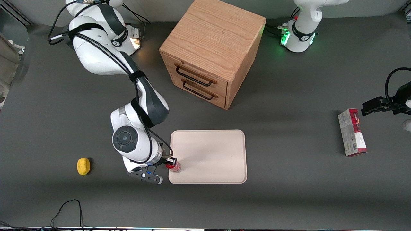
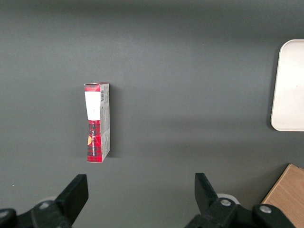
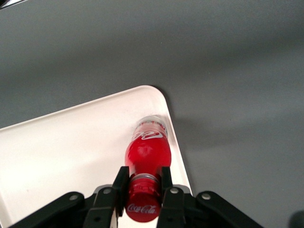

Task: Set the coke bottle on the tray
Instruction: 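Carry the bottle with the right gripper onto the white tray's edge, then open the right gripper to release the bottle on the tray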

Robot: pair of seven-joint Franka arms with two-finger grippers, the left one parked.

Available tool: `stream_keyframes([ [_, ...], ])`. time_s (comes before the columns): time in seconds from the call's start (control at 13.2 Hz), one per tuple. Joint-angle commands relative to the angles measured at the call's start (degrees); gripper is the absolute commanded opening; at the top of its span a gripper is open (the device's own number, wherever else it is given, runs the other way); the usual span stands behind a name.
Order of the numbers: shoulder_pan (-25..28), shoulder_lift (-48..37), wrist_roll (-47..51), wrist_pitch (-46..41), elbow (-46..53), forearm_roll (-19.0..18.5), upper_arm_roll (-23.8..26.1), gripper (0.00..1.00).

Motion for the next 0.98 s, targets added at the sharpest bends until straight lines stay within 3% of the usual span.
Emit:
stream_keyframes([
  [0.0,0.4,1.1,1.7,-0.3,3.1,-1.5,0.1,0.23],
  [0.15,0.4,1.1,1.7,-0.2,3.1,-1.5,0.1,0.34],
  [0.23,0.4,1.1,1.8,-0.2,3.0,-1.5,0.1,0.60],
  [0.3,0.4,1.0,1.9,-0.2,3.0,-1.5,0.1,0.99],
  [0.91,1.7,-0.3,8.7,-0.7,2.6,-2.9,-0.3,1.00],
])
